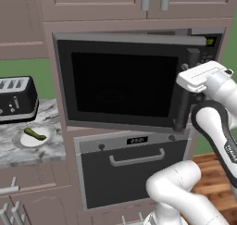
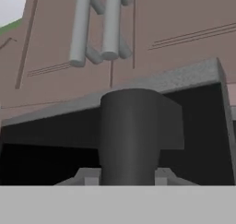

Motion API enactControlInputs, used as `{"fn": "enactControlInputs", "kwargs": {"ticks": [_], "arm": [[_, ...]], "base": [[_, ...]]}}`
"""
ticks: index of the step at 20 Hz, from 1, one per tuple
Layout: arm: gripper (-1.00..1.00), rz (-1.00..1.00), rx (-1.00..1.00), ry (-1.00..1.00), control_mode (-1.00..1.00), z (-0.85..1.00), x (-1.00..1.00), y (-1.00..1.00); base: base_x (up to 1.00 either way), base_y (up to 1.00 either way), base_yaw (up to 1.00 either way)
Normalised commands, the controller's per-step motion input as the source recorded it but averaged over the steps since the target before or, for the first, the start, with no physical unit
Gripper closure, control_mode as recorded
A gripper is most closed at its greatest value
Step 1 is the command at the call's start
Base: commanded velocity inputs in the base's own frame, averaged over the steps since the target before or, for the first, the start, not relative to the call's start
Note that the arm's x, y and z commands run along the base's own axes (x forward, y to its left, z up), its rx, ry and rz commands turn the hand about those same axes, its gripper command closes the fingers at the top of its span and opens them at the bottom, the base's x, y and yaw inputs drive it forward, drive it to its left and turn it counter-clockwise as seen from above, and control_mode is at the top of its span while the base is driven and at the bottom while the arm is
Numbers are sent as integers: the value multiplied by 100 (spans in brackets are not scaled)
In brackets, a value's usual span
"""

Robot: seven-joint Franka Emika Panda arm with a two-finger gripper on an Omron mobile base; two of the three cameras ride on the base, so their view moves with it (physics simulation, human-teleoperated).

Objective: Pick the squash from the counter and place it in the microwave. Then turn on the microwave.

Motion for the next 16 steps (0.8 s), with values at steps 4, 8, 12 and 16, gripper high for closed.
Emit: {"fn": "enactControlInputs", "kwargs": {"ticks": [4, 8, 12, 16], "arm": [[100, 17, -1, 0, -100, 0, -46, 46], [100, 17, -2, 0, -100, 0, -52, 45], [100, 16, -2, 0, -100, 0, -48, 47], [100, 16, -2, 0, -100, 0, -51, 49]], "base": [[0, 0, 0], [0, 0, 0], [0, 0, 0], [0, 0, 0]]}}
